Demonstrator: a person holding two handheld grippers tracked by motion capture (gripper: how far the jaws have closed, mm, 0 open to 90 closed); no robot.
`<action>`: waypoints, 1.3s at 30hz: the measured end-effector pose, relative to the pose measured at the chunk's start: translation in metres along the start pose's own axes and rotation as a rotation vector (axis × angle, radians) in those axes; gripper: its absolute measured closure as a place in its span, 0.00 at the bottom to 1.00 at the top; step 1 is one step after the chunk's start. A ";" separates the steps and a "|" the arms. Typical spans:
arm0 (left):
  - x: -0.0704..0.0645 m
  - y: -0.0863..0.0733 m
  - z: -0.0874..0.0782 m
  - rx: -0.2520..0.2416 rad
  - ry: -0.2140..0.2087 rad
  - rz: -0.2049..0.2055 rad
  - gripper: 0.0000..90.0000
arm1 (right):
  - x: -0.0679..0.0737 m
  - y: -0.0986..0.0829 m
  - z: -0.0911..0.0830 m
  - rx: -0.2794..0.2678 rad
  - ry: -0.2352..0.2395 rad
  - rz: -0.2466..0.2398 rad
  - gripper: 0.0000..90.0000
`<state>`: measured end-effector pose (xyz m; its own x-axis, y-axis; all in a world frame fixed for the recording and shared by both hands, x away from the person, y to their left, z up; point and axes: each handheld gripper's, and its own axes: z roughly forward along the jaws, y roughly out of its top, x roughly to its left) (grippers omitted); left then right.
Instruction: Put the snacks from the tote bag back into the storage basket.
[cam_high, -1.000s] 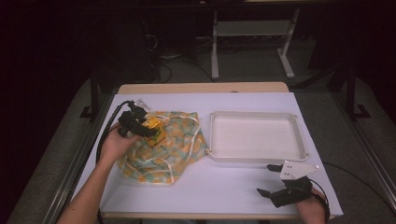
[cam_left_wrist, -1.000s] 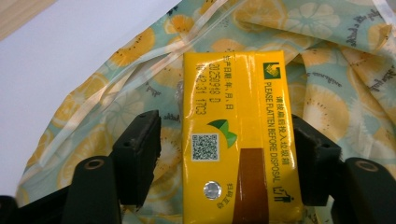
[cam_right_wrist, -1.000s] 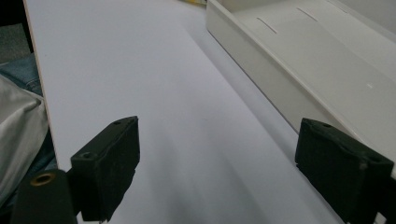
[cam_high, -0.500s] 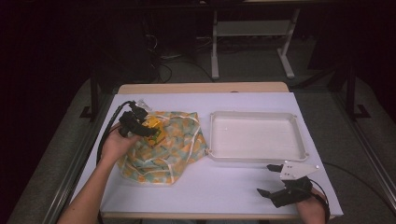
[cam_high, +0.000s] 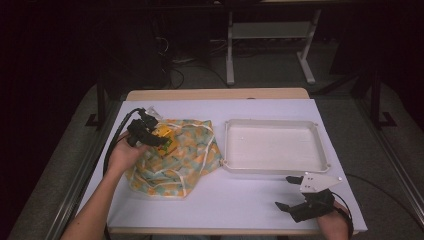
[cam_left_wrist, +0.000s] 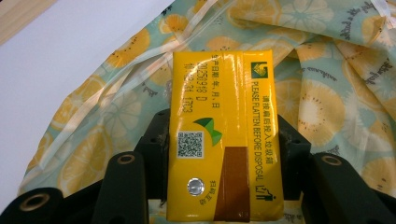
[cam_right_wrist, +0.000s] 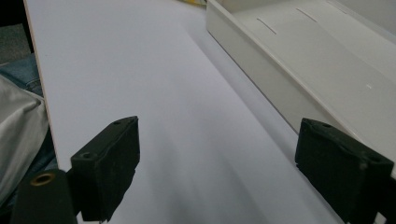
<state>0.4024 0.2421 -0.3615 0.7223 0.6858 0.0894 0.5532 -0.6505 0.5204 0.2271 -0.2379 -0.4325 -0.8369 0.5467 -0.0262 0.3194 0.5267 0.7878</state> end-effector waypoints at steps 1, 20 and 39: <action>0.000 0.000 0.000 0.003 0.002 0.005 0.56 | 0.000 0.000 0.000 0.000 0.000 -0.001 0.15; -0.005 0.012 -0.007 0.006 0.006 0.009 0.56 | -0.001 -0.001 -0.001 -0.006 -0.004 -0.002 0.15; -0.007 0.028 -0.041 -0.056 -0.005 0.032 0.56 | -0.001 0.000 -0.001 -0.012 -0.004 0.003 0.15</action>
<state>0.3958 0.2322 -0.3131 0.7415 0.6632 0.1021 0.5061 -0.6527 0.5638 0.2271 -0.2392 -0.4322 -0.8342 0.5508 -0.0267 0.3162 0.5175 0.7951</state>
